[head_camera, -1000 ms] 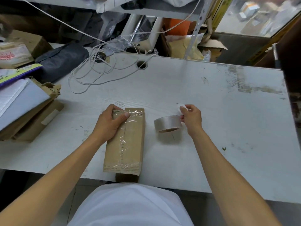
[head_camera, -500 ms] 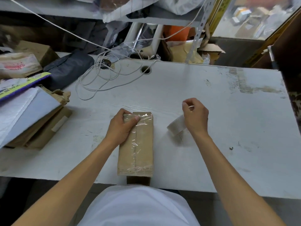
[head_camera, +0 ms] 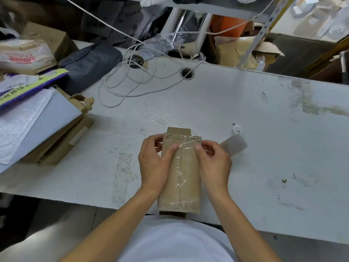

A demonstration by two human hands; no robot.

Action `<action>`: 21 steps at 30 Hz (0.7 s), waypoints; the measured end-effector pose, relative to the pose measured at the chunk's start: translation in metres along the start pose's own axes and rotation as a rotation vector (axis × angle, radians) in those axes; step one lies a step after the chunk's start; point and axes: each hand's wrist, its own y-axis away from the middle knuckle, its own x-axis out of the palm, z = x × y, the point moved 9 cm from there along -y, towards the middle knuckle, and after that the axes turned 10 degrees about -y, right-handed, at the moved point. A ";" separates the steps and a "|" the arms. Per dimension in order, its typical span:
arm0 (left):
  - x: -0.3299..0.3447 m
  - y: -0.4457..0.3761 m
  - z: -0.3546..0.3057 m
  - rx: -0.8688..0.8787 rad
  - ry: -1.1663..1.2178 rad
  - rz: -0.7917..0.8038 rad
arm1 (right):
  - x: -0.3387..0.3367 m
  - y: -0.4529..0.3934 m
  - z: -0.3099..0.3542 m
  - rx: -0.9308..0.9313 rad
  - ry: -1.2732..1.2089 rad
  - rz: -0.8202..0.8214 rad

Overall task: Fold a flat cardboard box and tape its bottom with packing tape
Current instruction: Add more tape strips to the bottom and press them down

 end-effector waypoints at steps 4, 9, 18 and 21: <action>0.001 0.001 0.006 -0.003 0.080 0.026 | 0.008 -0.005 -0.009 0.041 -0.024 0.057; 0.012 -0.007 0.012 -0.026 0.117 0.132 | 0.016 -0.009 -0.010 -0.030 0.077 0.111; 0.034 -0.038 0.015 -0.082 0.099 0.284 | 0.040 -0.039 -0.014 0.084 0.254 0.237; 0.037 -0.044 0.018 -0.126 0.170 0.290 | 0.041 -0.046 -0.014 0.063 0.285 0.236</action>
